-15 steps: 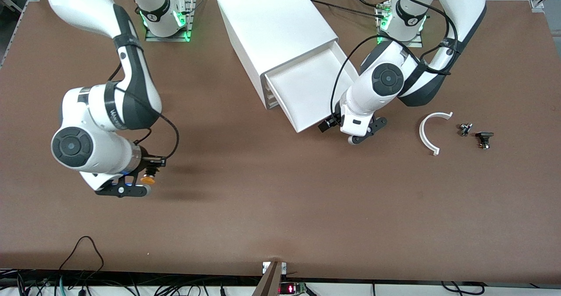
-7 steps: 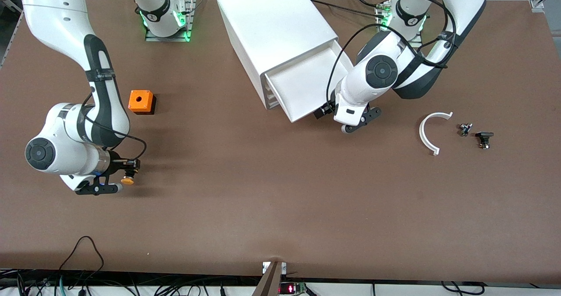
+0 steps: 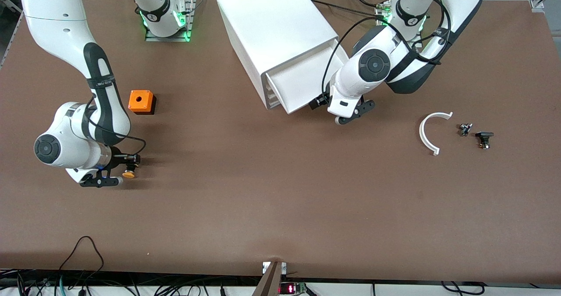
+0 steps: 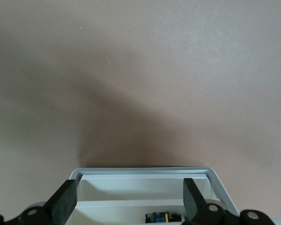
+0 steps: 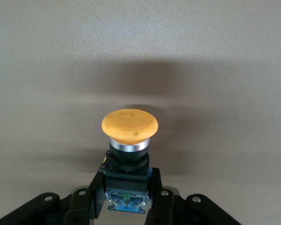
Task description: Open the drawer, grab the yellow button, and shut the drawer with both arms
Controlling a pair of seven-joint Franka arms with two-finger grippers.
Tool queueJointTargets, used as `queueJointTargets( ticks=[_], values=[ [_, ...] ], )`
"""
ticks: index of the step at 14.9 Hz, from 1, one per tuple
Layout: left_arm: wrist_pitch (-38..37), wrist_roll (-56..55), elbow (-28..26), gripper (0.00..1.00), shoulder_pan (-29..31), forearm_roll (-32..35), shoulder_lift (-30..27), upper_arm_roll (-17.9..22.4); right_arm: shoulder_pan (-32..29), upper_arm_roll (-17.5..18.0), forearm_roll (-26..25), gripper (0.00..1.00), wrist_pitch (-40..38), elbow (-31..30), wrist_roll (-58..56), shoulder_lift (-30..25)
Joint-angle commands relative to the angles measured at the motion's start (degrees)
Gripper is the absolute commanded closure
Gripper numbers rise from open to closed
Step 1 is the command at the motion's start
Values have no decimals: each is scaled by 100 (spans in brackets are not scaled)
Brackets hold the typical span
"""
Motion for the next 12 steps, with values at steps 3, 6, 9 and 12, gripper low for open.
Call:
queueJointTargets(
  ticks=[3,6,9,12],
  values=[
    [167,-93,-106,0,12,-172,-136,-122,-46,60,119,0,3,124,31,-88],
    [167,-217,-124,0,-93,-163,-119,-130,-46,60,93,0,-58,360,242,-245],
    [333,-234,-273,0,-216,-163,-119,-130,-2,77,22,0,-443,589,172,-596],
    [457,-287,-387,0,-286,-172,-119,-130,51,95,-109,0,-901,932,181,-878]
  ],
)
